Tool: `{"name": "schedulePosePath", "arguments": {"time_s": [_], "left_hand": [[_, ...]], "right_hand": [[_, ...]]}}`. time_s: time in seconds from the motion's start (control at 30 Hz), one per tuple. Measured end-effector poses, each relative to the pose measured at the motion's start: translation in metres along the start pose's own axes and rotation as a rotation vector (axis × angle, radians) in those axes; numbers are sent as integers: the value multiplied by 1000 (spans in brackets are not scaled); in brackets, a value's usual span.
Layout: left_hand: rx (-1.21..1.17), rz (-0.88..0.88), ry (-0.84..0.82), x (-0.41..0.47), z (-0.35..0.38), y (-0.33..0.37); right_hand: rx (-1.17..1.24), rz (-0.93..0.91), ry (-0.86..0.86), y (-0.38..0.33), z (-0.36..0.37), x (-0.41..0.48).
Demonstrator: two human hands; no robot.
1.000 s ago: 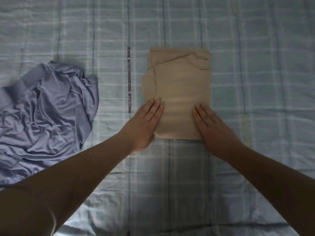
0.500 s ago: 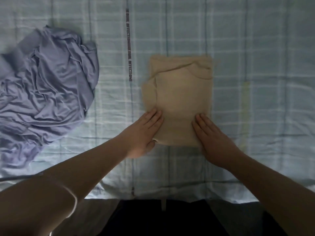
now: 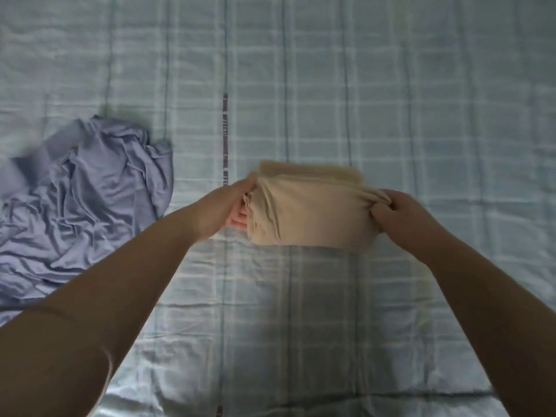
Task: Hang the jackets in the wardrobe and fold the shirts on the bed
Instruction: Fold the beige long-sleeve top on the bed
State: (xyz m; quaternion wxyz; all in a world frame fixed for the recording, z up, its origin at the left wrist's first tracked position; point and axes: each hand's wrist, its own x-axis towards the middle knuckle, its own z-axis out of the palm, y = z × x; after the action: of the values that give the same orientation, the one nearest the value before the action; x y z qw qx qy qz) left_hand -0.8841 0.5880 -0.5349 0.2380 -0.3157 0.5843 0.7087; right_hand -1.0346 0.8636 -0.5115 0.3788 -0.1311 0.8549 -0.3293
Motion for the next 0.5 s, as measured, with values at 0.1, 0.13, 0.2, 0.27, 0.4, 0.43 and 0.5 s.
{"name": "schedulePosePath", "arguments": {"time_s": [0.1, 0.13, 0.2, 0.27, 0.4, 0.43, 0.5], "left_hand": [[28, 27, 47, 13, -3, 2], [117, 32, 77, 16, 0, 2], [296, 42, 210, 22, 9, -2], [419, 49, 386, 30, 20, -9], [603, 123, 538, 32, 39, -26], [619, 136, 550, 32, 41, -32], [621, 153, 580, 29, 47, -40]], "right_hand": [[192, 84, 168, 2, 8, 28], [226, 104, 218, 3, 12, 36], [162, 101, 310, 5, 22, 47], [80, 99, 384, 8, 34, 52], [-20, 130, 470, 15, 55, 52], [-38, 132, 473, 16, 58, 53], [-64, 137, 476, 15, 60, 57]]}}
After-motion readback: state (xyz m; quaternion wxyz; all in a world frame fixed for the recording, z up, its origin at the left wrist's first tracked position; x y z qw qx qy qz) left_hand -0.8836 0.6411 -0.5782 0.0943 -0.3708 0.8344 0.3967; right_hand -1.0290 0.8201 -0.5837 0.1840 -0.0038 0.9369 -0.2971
